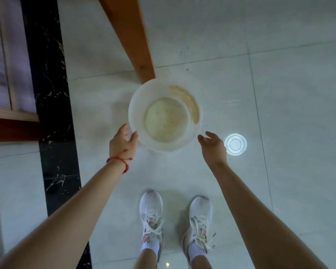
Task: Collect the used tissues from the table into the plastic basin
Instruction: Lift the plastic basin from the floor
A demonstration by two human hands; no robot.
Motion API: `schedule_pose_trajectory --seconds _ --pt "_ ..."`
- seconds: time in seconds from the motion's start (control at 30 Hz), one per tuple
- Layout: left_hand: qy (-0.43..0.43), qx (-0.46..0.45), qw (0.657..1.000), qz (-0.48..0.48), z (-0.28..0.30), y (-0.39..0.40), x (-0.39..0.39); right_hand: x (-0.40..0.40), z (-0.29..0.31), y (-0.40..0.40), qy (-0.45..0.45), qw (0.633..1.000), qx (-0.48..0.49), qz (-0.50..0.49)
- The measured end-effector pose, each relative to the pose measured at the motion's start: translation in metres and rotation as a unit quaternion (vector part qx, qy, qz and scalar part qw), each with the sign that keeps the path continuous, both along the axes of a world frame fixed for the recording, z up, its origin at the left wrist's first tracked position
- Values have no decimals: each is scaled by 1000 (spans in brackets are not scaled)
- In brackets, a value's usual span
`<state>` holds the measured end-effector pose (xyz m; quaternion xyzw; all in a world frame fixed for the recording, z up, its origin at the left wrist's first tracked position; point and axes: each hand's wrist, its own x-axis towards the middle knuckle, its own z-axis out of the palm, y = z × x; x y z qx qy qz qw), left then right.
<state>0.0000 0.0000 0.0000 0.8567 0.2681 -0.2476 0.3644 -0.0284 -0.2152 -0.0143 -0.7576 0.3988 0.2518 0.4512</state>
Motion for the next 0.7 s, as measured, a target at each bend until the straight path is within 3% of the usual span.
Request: schedule_pose_trajectory --seconds 0.27,0.5,0.7 --pt "-13 23 1000 -13 -34 -1 12 6 -37 11 -34 997 49 -55" --pt "23 -86 984 156 -45 9 18 5 -43 8 -49 995 49 -69" --pt "18 -128 977 169 -19 8 -1 -20 -14 3 -58 993 51 -88"
